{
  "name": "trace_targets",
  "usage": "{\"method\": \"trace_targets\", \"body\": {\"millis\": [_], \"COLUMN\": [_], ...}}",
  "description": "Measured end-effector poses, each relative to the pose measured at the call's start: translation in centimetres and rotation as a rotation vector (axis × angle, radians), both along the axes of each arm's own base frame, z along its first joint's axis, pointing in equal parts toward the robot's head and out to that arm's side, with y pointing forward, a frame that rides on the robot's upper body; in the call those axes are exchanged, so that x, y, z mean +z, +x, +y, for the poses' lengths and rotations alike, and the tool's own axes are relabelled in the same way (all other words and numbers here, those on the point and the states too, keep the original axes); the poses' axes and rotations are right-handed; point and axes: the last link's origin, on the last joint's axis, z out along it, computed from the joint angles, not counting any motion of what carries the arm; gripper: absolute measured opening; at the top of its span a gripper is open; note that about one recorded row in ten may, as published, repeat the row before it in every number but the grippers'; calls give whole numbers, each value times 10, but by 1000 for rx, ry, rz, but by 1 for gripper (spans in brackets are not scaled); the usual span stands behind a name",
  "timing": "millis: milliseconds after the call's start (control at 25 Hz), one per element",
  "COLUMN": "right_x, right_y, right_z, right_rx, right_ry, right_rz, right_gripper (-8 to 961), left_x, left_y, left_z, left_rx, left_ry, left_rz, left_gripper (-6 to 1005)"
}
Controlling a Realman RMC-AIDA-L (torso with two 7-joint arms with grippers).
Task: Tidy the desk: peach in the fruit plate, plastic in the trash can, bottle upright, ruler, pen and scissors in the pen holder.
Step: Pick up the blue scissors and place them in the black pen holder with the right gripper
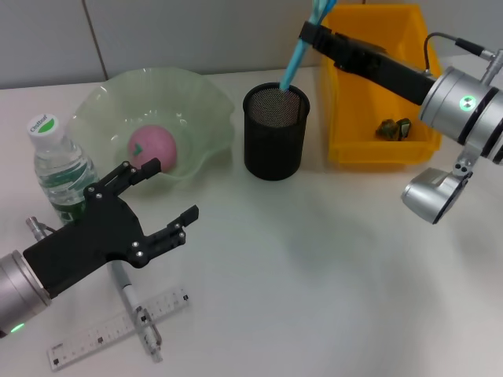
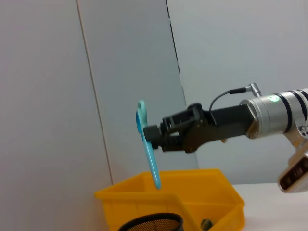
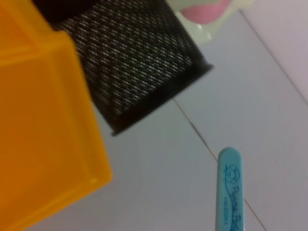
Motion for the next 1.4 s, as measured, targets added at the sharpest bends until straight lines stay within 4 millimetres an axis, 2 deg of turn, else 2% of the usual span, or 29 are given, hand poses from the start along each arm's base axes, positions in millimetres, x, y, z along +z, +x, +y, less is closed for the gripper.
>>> {"method": "trace_targets", "body": {"millis": [200,640,1400], "right_x": [-8,-18,-20], "right_y": [5,-9,-3], "right_z": [1,5,2], "right_rx": [-6,88,119], "right_ry": [10,14,56], "right_rz": [-60,-163,-235], "right_gripper": [296,308,329], "left_x": [-3,-6,-8], "left_y": [0,1,6], "left_z": [-2,-2,-4], "left_rx": [-10,-9,-34], "left_ry": [32,31,59], "left_rz": [9,11,-5], "left_gripper": [812,812,812]}}
